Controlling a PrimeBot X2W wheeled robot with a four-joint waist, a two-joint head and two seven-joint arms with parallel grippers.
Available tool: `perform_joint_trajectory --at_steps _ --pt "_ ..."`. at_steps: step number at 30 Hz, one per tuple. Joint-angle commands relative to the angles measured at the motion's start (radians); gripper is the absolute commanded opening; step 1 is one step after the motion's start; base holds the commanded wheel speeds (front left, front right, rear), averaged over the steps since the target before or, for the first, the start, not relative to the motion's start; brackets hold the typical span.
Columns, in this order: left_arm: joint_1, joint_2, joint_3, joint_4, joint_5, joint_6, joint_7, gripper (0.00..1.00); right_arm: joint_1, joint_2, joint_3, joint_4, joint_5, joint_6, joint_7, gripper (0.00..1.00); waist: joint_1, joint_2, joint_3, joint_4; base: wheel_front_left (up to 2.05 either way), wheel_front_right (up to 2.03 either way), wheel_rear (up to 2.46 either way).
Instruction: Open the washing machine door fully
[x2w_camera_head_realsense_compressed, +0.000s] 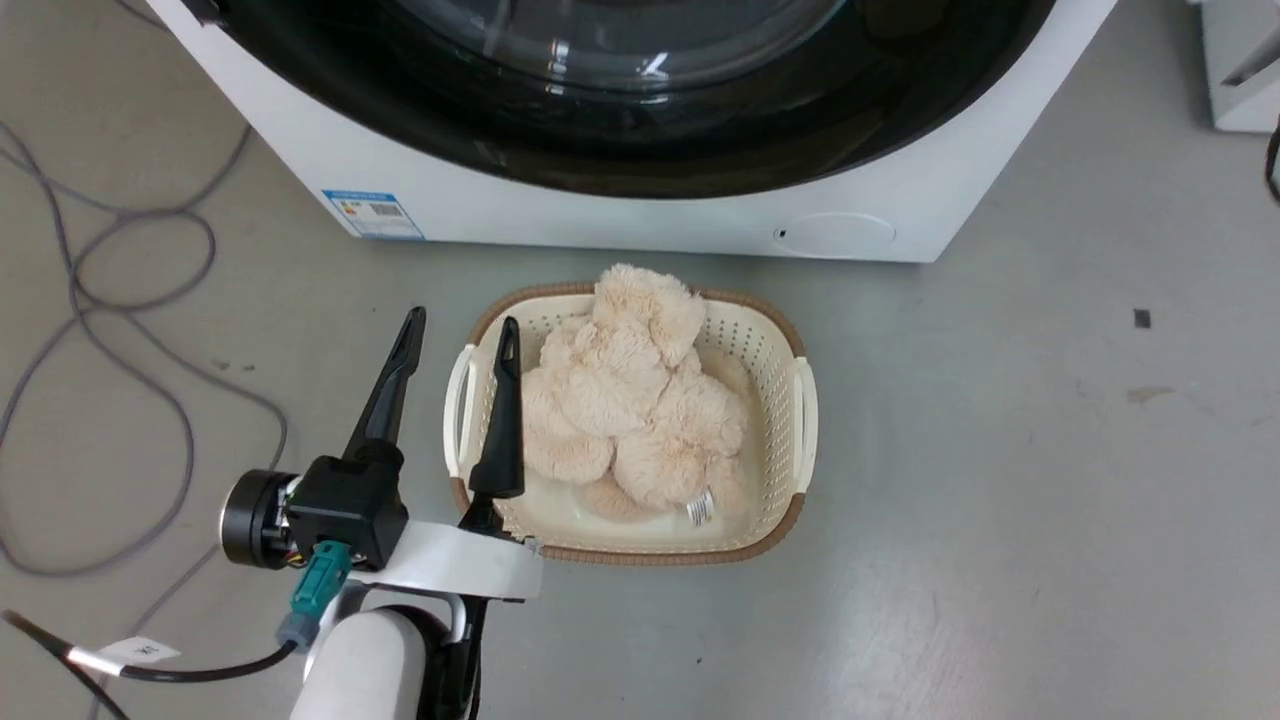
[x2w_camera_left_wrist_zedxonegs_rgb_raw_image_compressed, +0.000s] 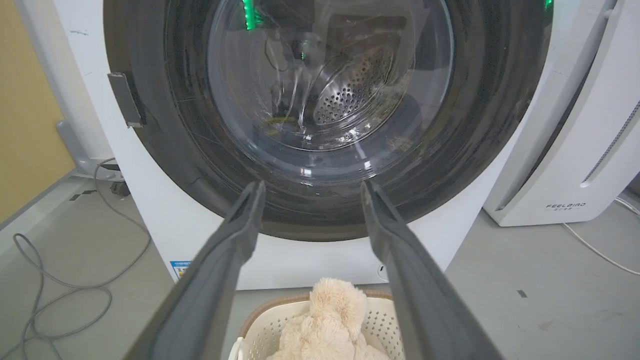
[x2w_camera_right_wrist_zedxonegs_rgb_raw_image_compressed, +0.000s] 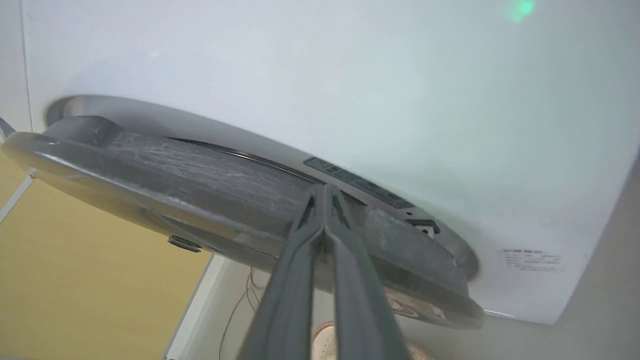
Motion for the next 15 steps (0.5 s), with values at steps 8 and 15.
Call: perform_joint_trajectory --at_steps 8,15 --pt "-0.041 0.001 -0.023 0.001 -0.018 0.013 -0.028 1.0 -0.139 0.008 0.064 0.084 0.105 0.006 0.127 0.0 -0.0001 0.0 0.037 0.011 0.0 0.0 0.0" --pt "-0.052 0.001 -0.035 0.012 -0.029 0.015 -0.042 1.0 -0.174 0.004 0.108 0.115 0.191 0.006 0.265 0.0 -0.0001 0.0 0.037 0.018 0.0 0.0 0.0"
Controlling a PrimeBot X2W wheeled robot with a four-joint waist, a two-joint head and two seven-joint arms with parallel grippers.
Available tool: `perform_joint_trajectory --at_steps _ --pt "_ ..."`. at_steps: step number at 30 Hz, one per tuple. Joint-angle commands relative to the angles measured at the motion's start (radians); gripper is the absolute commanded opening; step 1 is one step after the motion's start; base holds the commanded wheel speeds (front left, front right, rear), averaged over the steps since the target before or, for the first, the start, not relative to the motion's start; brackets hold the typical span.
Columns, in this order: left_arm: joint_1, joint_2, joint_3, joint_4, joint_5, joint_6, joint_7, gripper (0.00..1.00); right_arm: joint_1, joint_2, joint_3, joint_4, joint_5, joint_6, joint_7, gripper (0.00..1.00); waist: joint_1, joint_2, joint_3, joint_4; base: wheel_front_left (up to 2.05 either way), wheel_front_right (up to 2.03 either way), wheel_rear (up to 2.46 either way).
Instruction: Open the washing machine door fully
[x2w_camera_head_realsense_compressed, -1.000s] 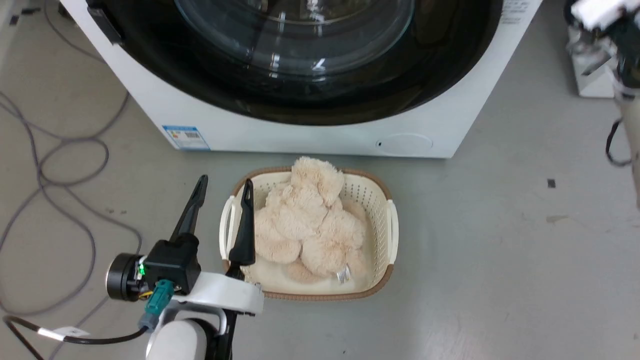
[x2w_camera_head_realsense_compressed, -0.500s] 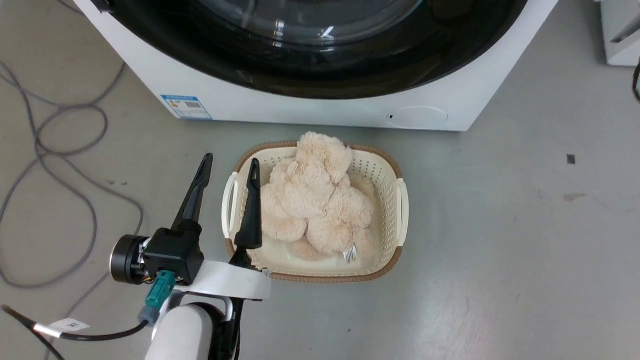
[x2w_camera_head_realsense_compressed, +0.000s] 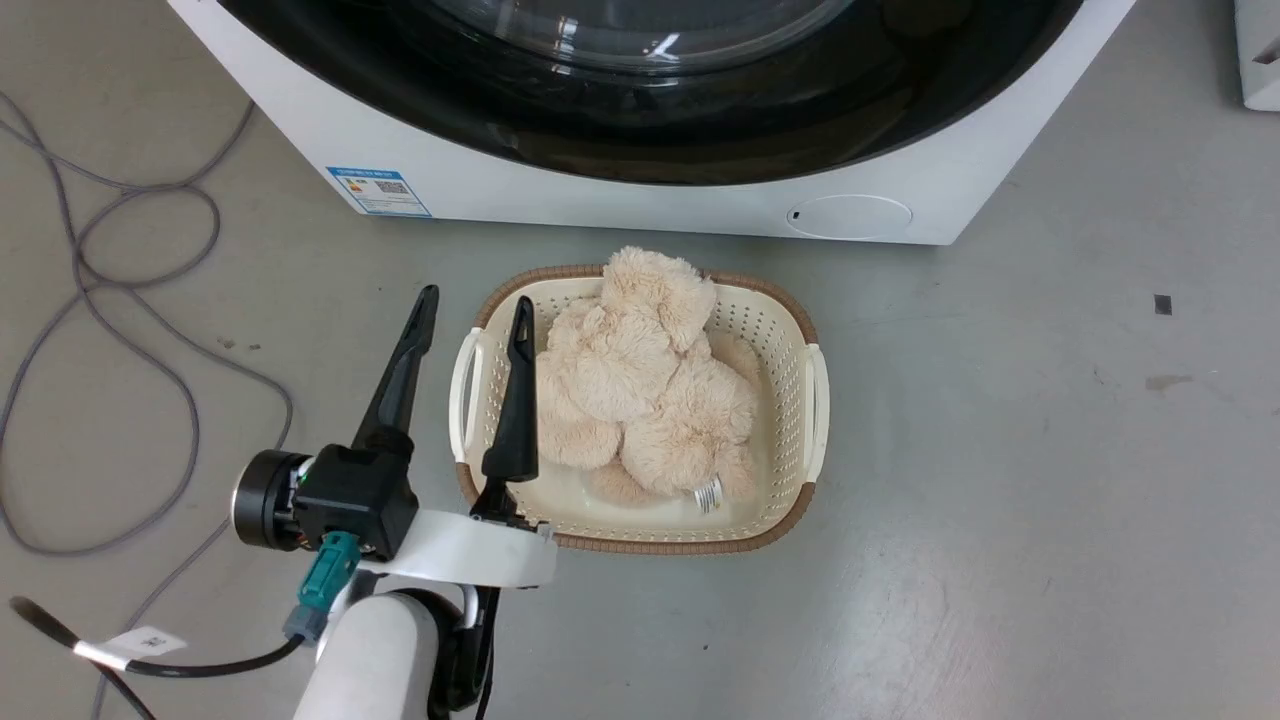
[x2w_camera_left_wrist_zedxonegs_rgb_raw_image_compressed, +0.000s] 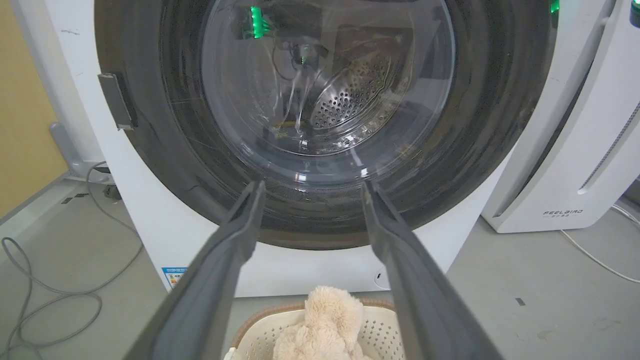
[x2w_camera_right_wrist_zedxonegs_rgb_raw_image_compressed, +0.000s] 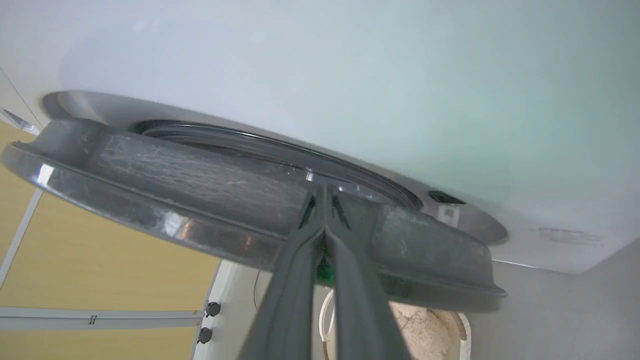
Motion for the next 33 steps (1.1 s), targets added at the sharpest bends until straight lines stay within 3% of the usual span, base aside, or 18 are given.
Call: perform_joint_trajectory --at_steps 1,6,19,33 --pt "-0.016 0.001 -0.009 0.005 -0.013 0.007 -0.012 1.0 -0.029 0.025 0.025 0.017 0.049 0.007 0.048 0.0 0.0 0.0 0.0 0.001 0.0 0.0 0.0" --pt "-0.022 0.001 -0.02 0.013 -0.019 0.008 -0.022 1.0 -0.039 0.02 0.048 0.026 0.115 0.007 0.11 0.0 0.0 0.0 0.002 0.002 0.0 0.0 0.0" --pt "0.011 0.001 -0.029 0.044 -0.025 0.013 -0.023 1.0 0.106 0.017 0.051 -0.04 0.154 0.007 0.194 0.0 0.0 0.0 -0.077 0.0 0.0 0.0 0.0" --pt "0.107 0.012 -0.024 0.121 -0.009 0.004 -0.023 1.0 0.393 0.04 0.049 -0.157 0.225 0.007 0.259 0.0 0.0 0.0 -0.239 -0.009 0.0 0.0 0.0"
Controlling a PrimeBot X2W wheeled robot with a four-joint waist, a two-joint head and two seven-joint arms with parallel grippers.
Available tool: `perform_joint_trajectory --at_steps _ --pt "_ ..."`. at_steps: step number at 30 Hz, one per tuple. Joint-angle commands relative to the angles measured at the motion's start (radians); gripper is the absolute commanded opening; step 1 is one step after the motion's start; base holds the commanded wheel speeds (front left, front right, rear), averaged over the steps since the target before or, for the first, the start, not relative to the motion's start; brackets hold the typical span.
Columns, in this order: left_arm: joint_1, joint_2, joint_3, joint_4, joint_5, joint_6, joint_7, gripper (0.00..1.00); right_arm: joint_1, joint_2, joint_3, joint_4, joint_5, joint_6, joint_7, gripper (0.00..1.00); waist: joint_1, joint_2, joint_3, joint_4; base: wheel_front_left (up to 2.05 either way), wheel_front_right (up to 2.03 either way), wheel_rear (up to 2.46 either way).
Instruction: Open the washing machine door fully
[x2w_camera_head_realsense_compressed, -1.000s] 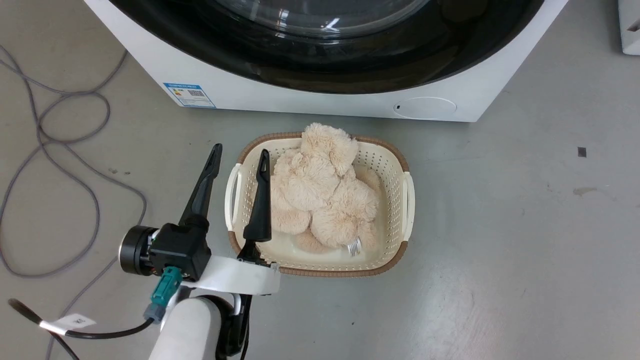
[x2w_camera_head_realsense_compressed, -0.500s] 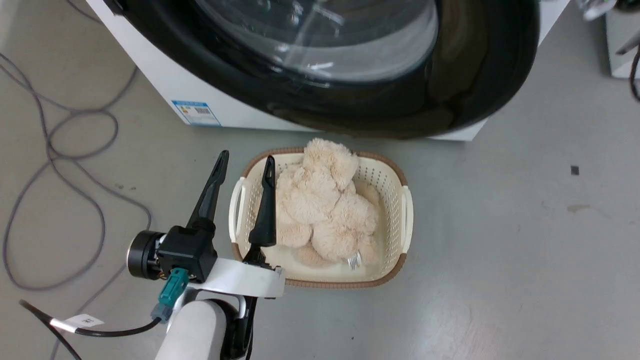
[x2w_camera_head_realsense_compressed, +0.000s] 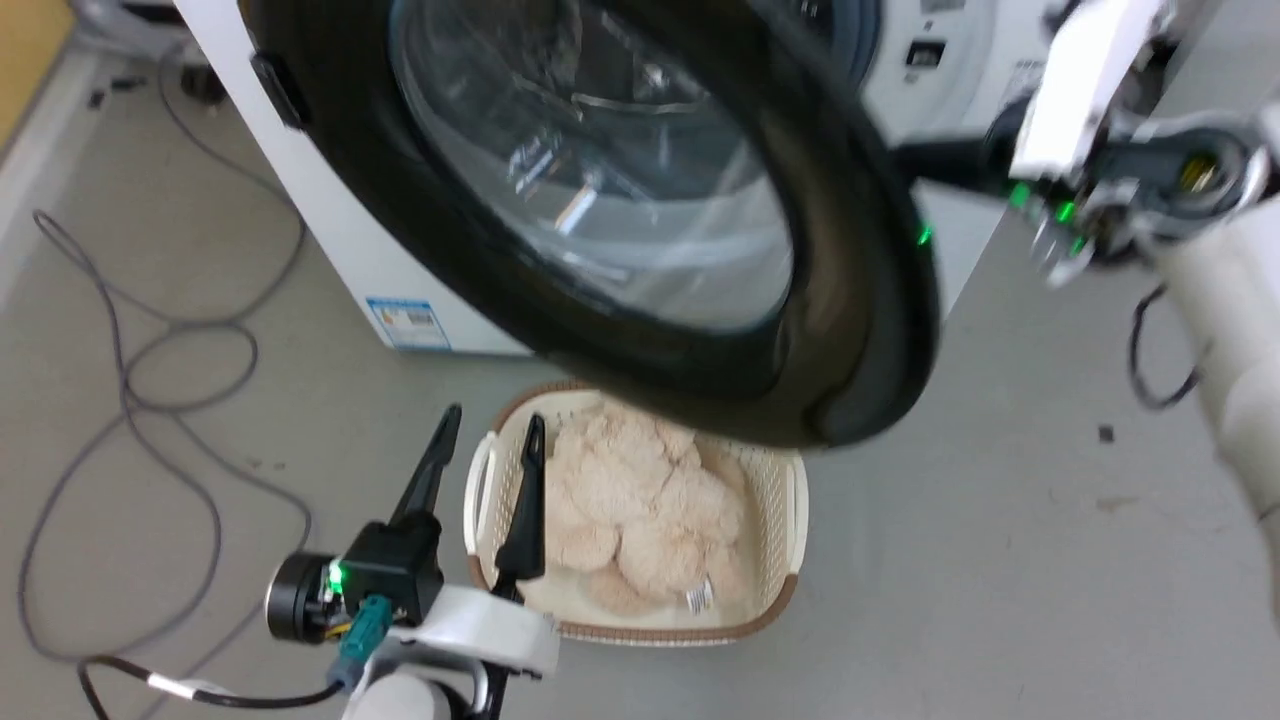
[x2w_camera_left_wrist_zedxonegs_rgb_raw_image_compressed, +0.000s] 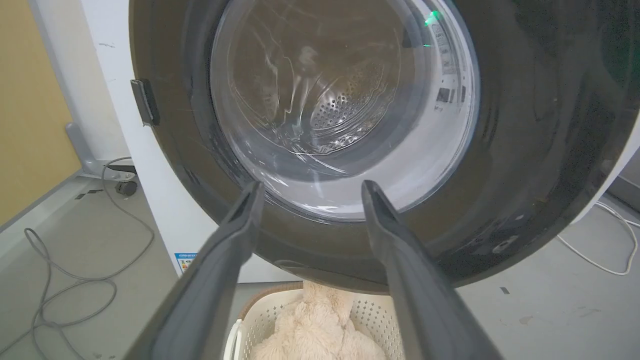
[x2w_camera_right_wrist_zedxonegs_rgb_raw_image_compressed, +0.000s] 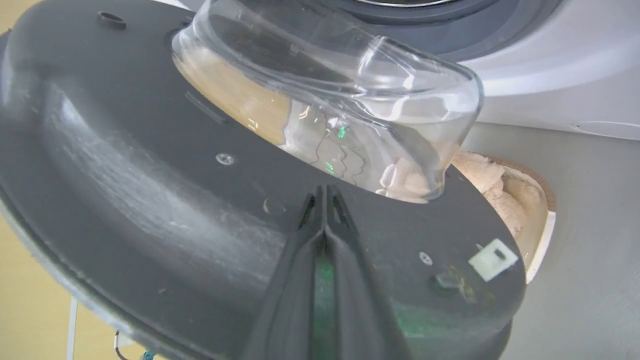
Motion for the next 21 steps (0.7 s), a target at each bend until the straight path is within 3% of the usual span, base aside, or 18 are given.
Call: perform_joint_trajectory --at_steps 1,9,21 --pt "0.018 0.009 0.0 0.009 0.007 -0.005 -0.006 1.0 0.052 0.015 0.0 -0.019 0.014 0.007 0.012 0.0 0.0 0.0 -0.042 -0.002 0.0 0.0 0.0" --pt "0.08 0.027 -0.006 0.056 0.007 -0.009 -0.006 1.0 0.237 0.037 -0.001 -0.13 0.06 0.007 0.031 0.0 0.0 0.0 -0.128 0.001 0.0 0.0 0.0" --pt "0.116 0.046 -0.012 0.076 0.0 -0.001 0.001 1.0 0.398 0.097 0.02 -0.29 0.086 0.007 0.033 0.0 0.0 0.0 -0.172 0.005 0.0 0.0 0.0"
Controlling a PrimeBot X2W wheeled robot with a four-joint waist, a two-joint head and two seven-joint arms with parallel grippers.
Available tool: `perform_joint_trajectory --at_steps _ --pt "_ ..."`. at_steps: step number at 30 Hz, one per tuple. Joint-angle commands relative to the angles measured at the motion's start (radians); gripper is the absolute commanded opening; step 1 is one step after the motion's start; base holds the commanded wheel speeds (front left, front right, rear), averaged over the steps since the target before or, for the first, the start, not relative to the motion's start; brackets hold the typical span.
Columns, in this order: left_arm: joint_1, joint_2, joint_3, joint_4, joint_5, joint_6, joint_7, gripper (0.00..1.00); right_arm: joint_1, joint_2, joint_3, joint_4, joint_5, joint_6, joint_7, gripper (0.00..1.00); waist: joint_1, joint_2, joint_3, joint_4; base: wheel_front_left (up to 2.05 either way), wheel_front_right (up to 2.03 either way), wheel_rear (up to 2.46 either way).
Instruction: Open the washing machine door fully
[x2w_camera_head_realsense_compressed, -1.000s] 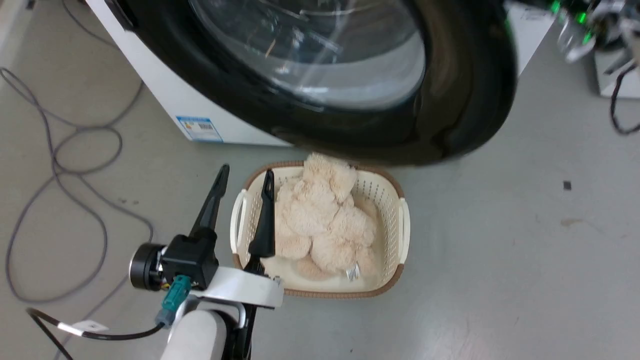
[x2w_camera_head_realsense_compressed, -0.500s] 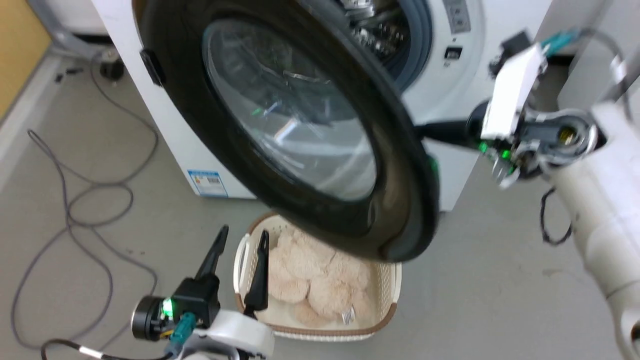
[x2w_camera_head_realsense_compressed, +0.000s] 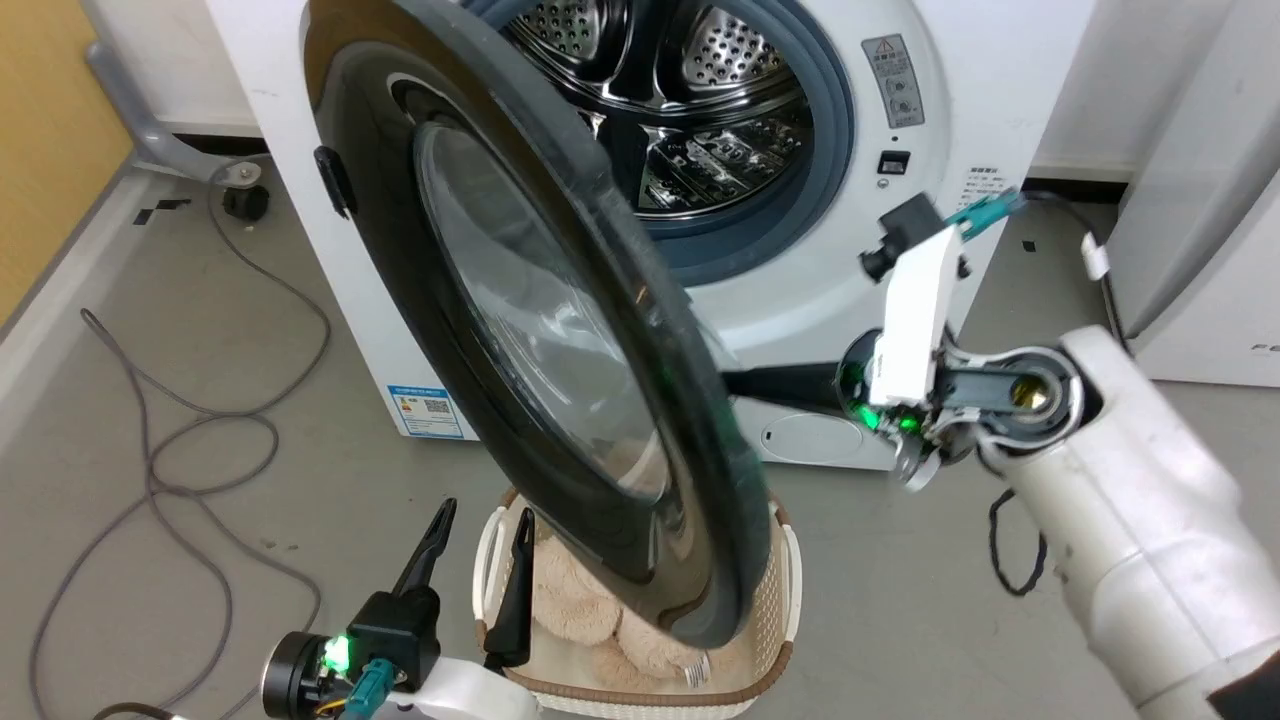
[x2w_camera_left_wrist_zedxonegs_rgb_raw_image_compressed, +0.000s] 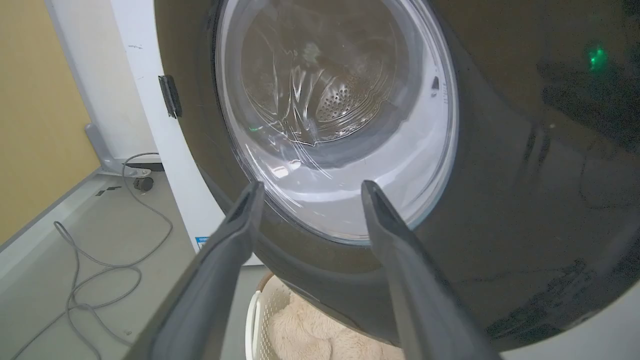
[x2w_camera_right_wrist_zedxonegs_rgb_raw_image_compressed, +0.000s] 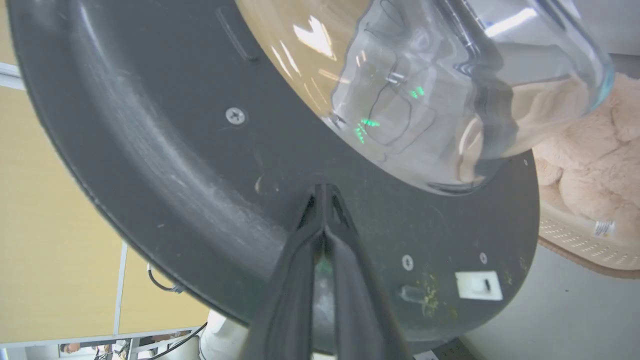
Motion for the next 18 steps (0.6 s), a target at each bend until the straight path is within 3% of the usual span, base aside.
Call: perform_joint_trajectory --at_steps 1,10,14,15,16,17,18 --pt "0.013 0.004 -0.001 0.002 -0.001 0.007 0.0 1.0 0.034 0.015 0.006 -0.019 0.007 0.007 0.002 0.0 0.0002 0.0 -0.004 0.003 0.0 0.0 0.0" --pt "0.022 0.002 -0.004 0.001 -0.015 0.016 0.001 1.0 0.125 0.039 0.029 -0.116 0.001 0.007 -0.018 0.0 0.0002 0.0 -0.013 0.001 0.0 0.0 0.0" --pt "0.023 0.002 -0.006 0.004 -0.019 0.02 0.0 1.0 0.175 0.039 0.004 -0.156 -0.014 0.007 -0.108 0.0 0.0002 0.0 -0.017 -0.003 0.0 0.0 0.0" --pt "0.023 0.001 -0.006 0.004 -0.021 0.021 0.0 1.0 0.192 0.04 -0.005 -0.165 -0.019 0.007 -0.139 0.33 0.0002 0.0 -0.018 -0.004 0.0 0.0 0.0" --pt "0.024 0.001 -0.006 0.004 -0.022 0.022 0.0 1.0 0.21 0.039 -0.013 -0.174 -0.032 0.007 -0.178 0.79 0.0002 0.0 -0.02 -0.006 0.0 0.0 0.0" --pt "0.025 0.001 -0.006 0.005 -0.023 0.023 0.0 1.0 0.229 0.038 -0.02 -0.184 -0.042 0.007 -0.217 1.0 0.0002 0.0 -0.022 -0.006 0.0 0.0 0.0" --pt "0.026 0.001 -0.006 0.005 -0.024 0.024 -0.001 1.0 0.252 0.041 -0.034 -0.191 -0.044 0.007 -0.256 1.0 0.0002 0.0 -0.023 -0.008 0.0 0.0 0.0"
